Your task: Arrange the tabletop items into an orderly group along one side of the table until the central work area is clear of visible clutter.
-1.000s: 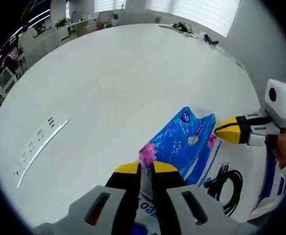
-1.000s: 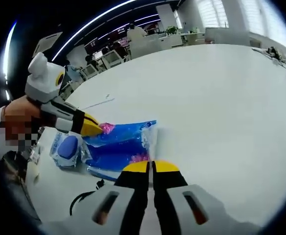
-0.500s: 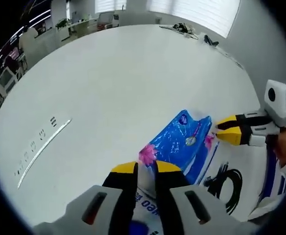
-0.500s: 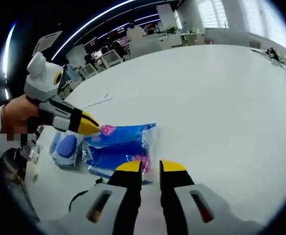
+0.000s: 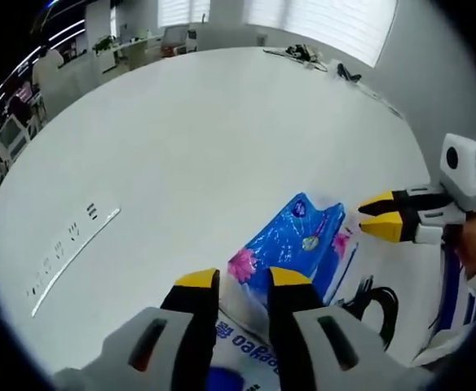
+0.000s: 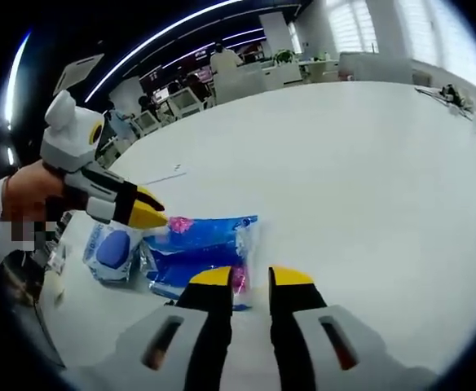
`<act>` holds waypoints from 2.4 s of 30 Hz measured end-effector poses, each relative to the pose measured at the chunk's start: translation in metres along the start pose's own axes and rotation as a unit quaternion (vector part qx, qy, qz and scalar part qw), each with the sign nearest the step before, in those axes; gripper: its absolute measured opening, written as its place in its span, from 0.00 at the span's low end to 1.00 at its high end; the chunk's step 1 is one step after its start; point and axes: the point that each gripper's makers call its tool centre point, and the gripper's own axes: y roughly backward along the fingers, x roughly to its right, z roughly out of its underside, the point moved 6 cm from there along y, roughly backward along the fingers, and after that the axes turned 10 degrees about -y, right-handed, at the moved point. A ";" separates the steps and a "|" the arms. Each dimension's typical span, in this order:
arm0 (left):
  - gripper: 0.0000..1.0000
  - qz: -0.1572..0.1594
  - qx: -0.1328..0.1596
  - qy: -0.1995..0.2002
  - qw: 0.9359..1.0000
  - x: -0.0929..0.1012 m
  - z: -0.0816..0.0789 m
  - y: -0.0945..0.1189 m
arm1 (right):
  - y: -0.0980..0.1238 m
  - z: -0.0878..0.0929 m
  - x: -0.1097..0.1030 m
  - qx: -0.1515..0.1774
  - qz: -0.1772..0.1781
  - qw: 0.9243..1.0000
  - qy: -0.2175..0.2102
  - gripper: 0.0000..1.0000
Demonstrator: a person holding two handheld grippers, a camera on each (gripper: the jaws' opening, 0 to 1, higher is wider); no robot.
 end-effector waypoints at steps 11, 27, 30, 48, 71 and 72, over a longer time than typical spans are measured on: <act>0.33 -0.011 0.015 0.001 1.000 -0.007 -0.004 0.014 | 0.006 -0.007 -0.009 0.009 -0.003 1.000 0.006 0.16; 0.44 -0.029 0.042 0.013 0.999 -0.014 -0.007 0.044 | 0.014 -0.016 -0.028 0.022 -0.012 1.000 0.018 0.23; 0.47 -0.032 0.050 0.015 0.998 -0.015 -0.008 0.051 | 0.017 -0.019 -0.033 0.027 -0.015 0.999 0.021 0.24; 0.54 -0.041 0.090 0.037 0.994 -0.021 -0.005 0.094 | 0.033 -0.034 -0.071 0.049 -0.048 0.996 0.060 0.36; 0.56 -0.054 0.113 0.056 0.991 -0.037 0.029 0.154 | 0.049 -0.039 -0.136 0.049 -0.092 0.987 0.120 0.52; 0.56 -0.056 0.115 0.058 0.990 -0.038 0.032 0.158 | 0.050 -0.039 -0.139 0.051 -0.094 0.987 0.121 0.52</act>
